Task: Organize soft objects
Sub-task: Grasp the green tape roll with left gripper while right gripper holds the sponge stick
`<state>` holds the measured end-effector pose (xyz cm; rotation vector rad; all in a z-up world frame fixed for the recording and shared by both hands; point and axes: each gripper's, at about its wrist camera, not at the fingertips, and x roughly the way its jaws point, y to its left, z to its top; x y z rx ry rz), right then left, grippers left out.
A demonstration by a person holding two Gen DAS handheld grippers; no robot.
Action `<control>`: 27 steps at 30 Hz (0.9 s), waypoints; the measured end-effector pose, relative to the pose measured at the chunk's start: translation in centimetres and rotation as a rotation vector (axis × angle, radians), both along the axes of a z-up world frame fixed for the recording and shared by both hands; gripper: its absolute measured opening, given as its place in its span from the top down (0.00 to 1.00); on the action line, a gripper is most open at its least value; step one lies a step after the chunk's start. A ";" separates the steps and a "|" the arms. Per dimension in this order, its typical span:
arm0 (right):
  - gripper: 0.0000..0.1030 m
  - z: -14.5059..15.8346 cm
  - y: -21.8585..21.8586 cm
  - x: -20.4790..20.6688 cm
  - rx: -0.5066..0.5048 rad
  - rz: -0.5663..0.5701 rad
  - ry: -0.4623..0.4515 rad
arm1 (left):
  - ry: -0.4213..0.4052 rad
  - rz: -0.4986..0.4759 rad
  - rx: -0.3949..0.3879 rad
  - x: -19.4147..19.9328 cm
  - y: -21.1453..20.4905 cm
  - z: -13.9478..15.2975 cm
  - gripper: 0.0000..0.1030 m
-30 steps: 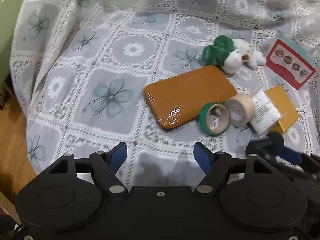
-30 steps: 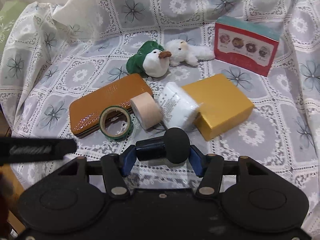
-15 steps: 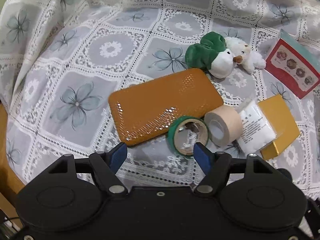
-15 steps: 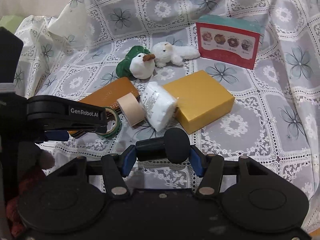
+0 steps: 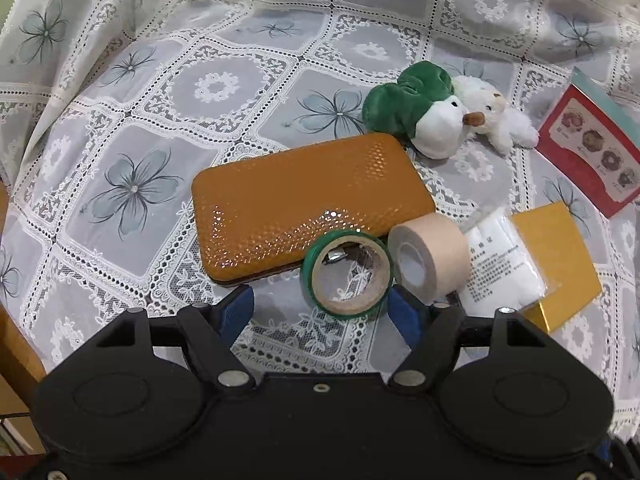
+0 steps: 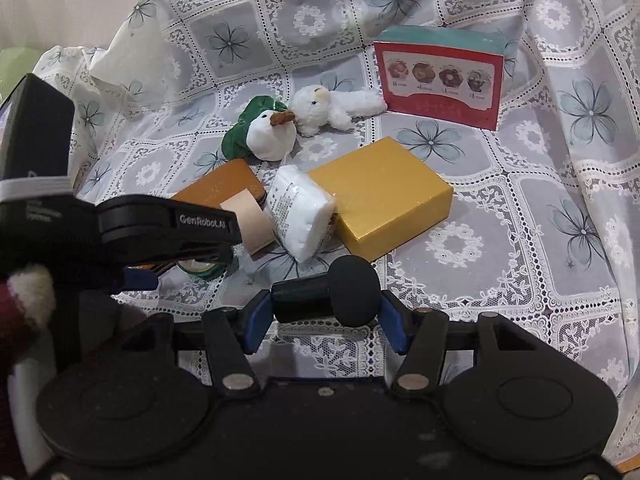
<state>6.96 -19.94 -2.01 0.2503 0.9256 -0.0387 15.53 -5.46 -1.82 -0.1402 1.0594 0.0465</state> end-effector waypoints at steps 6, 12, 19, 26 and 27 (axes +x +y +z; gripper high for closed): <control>0.45 -0.3 0.0 -0.1 0.002 0.000 0.012 | -0.012 0.024 0.015 0.6 -0.9 -0.2 0.30; 0.45 -0.3 0.1 -0.4 0.004 -0.003 0.018 | -0.003 0.024 0.018 0.8 -1.0 -0.5 0.39; 0.45 -0.2 0.4 -0.7 -0.009 -0.010 0.020 | 0.025 -0.038 -0.019 0.1 0.2 -0.1 0.53; 0.45 0.3 0.4 -1.4 -0.025 -0.022 0.016 | 0.079 -0.140 -0.041 -1.7 1.5 1.1 0.53; 0.45 0.4 0.4 -1.5 -0.029 -0.024 0.015 | 0.081 -0.153 -0.041 -2.0 1.7 1.3 0.53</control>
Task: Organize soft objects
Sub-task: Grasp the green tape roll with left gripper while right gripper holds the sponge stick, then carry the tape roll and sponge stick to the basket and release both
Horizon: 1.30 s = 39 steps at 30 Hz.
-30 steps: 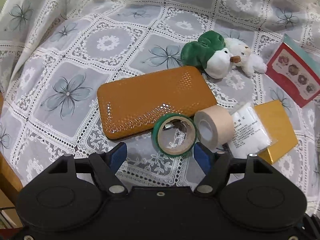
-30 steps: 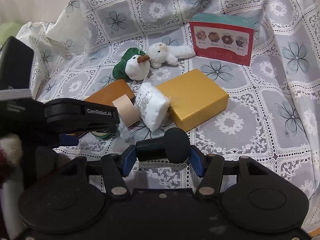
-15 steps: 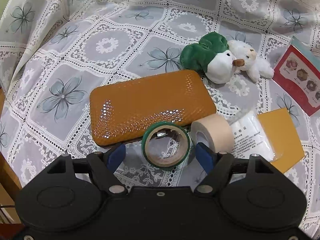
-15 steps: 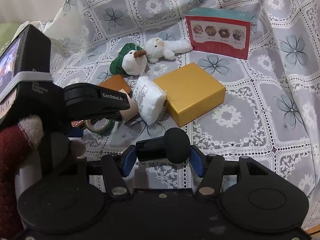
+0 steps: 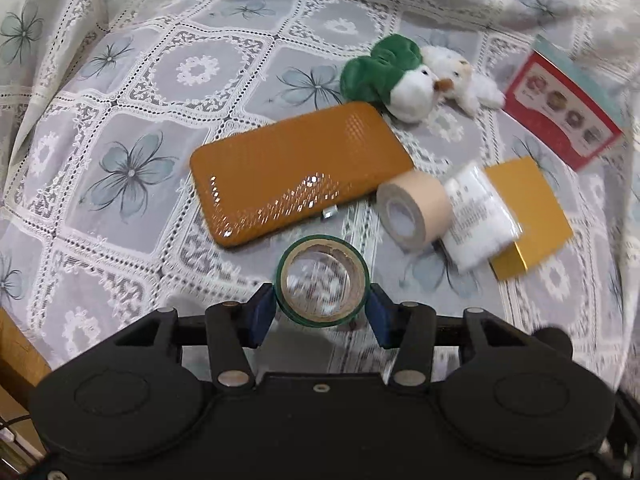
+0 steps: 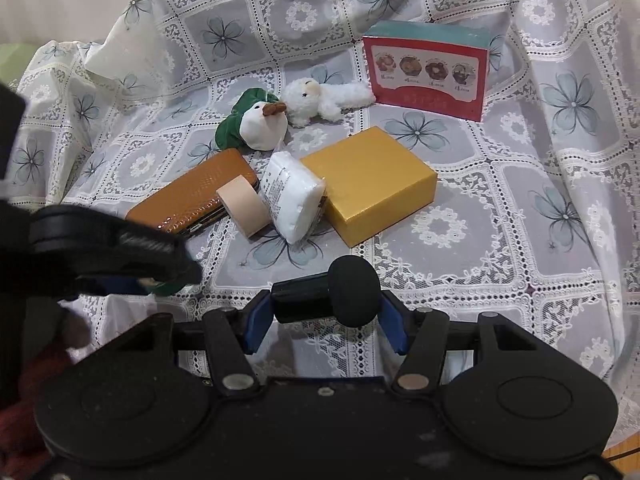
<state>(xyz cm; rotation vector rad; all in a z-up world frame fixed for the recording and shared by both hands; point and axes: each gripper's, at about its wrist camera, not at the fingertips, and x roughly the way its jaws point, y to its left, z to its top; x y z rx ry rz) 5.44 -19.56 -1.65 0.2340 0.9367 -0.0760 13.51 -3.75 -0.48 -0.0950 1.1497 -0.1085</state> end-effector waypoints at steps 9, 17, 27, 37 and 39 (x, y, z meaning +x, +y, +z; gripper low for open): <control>0.45 1.6 0.0 -2.0 -0.033 -0.003 -0.019 | -0.004 -0.086 -0.031 -3.1 2.3 2.4 0.53; 0.45 3.0 0.7 -4.3 -0.036 0.022 -0.034 | 0.009 -0.123 -0.022 -5.8 4.1 2.8 0.53; 0.45 4.0 1.5 -7.0 -0.036 0.052 -0.031 | 0.033 -0.137 0.016 -9.0 5.4 1.9 0.53; 0.45 4.3 1.4 -8.8 0.011 0.102 0.007 | 0.074 -0.178 0.046 -11.5 5.7 0.7 0.53; 0.45 4.2 1.3 -9.1 0.021 0.112 0.018 | 0.089 -0.190 0.049 -11.9 5.7 0.4 0.53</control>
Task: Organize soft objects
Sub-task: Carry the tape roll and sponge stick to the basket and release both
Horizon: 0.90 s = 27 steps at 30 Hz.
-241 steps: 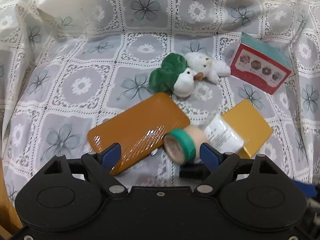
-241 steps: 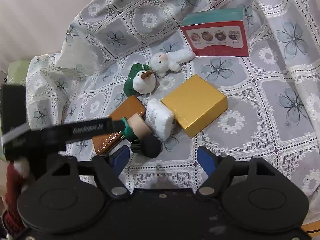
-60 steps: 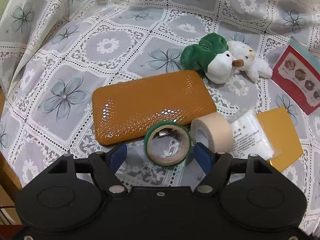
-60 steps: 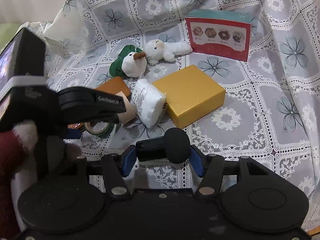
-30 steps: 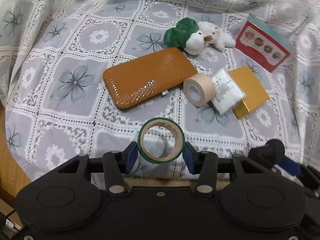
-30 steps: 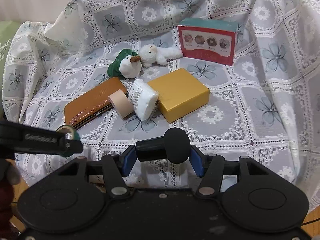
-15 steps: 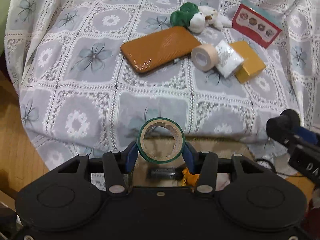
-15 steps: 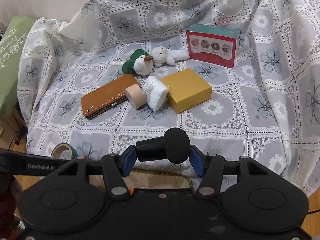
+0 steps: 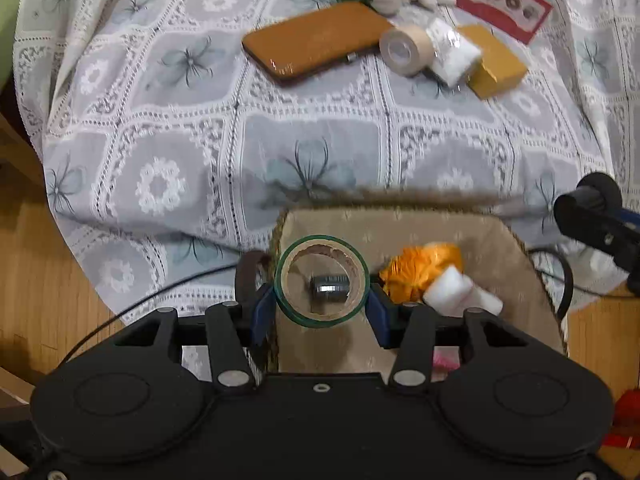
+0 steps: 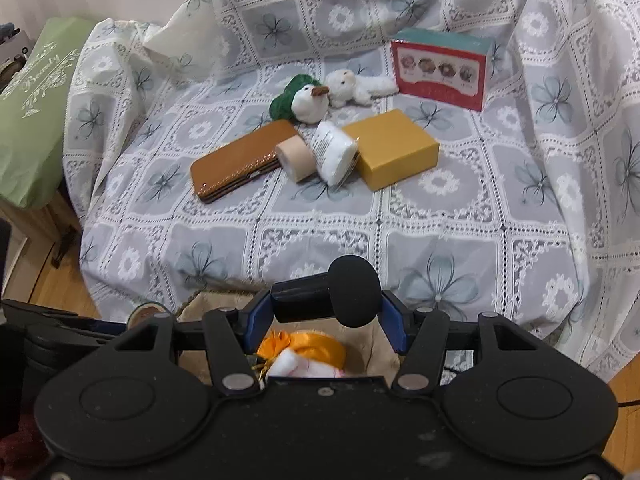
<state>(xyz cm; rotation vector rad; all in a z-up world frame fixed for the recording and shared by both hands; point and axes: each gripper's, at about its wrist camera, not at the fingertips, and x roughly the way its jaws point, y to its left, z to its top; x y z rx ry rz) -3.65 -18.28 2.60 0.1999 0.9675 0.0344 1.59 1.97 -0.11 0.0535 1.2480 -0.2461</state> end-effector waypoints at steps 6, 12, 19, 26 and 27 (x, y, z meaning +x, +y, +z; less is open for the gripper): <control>0.45 -0.1 -0.2 -0.9 0.018 0.034 0.040 | 0.057 -0.033 -0.003 -1.0 0.1 -0.8 0.53; 0.45 -0.3 -0.1 -2.0 0.011 0.066 0.059 | 0.058 -0.060 -0.027 -1.4 0.0 -0.3 0.53; 0.45 -0.2 0.0 -2.4 0.012 0.096 0.071 | 0.028 -0.037 -0.034 -1.0 0.0 0.1 0.44; 0.44 -0.2 0.4 -2.6 0.009 0.139 0.070 | 0.023 -0.025 -0.020 -0.8 0.2 0.0 0.41; 0.44 -0.2 0.4 -2.7 0.012 0.147 0.069 | 0.022 -0.025 -0.018 -0.8 0.1 0.0 0.40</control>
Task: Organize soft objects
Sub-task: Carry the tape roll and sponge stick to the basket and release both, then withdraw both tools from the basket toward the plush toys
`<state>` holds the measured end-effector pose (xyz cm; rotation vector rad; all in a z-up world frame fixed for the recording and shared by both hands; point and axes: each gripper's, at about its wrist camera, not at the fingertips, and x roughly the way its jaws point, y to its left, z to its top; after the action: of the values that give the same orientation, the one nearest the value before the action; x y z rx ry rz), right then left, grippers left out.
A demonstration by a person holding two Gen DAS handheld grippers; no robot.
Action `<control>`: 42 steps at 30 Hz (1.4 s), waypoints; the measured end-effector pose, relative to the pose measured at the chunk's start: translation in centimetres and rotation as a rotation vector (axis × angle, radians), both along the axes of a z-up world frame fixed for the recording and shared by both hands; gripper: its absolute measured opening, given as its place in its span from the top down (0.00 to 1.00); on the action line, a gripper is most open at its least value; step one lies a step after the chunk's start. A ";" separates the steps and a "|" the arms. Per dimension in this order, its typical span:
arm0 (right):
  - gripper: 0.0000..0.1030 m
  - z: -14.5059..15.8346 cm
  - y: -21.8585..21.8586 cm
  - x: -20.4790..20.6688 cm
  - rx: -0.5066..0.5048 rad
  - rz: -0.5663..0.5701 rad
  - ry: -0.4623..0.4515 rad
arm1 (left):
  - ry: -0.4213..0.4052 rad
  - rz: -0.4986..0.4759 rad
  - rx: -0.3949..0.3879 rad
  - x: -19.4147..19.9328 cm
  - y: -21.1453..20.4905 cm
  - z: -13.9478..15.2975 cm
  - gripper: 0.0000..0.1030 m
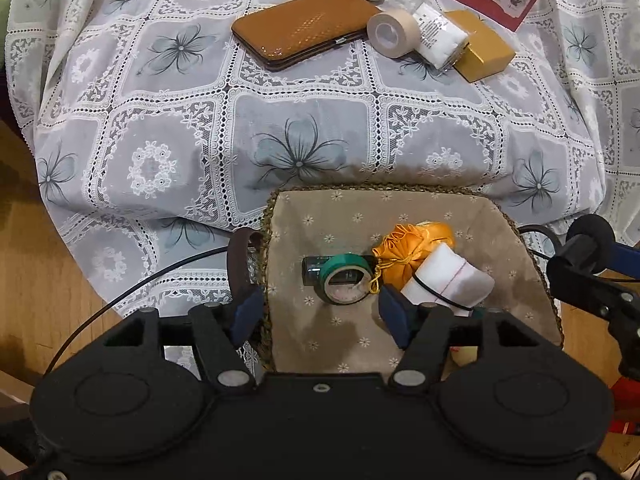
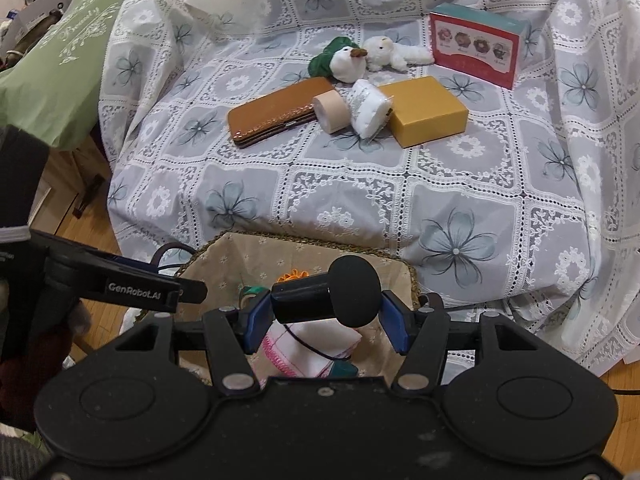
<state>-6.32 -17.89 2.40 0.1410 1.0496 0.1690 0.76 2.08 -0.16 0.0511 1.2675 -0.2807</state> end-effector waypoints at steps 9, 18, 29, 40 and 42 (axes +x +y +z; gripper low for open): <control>0.41 0.2 -0.1 0.0 0.005 0.014 -0.006 | 0.002 -0.003 0.004 0.1 -0.3 0.0 0.36; 0.40 -0.1 -0.4 1.0 0.001 -0.020 0.008 | -0.001 -0.004 0.024 0.1 -0.6 -0.1 0.33; 0.39 -1.5 -0.4 2.6 0.007 -0.077 0.073 | 0.002 -0.031 0.061 0.1 -1.6 -0.4 0.24; 0.37 -2.0 -0.8 4.6 0.026 -0.108 0.110 | 0.001 -0.045 0.058 1.0 -1.7 -0.1 0.24; 0.37 -2.0 -1.1 5.1 0.035 -0.118 0.113 | -0.011 -0.036 0.062 1.3 -1.6 0.1 0.24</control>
<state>-1.23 -18.97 0.39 0.2456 1.1479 0.0728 2.08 0.47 -0.09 0.1278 1.2656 -0.2716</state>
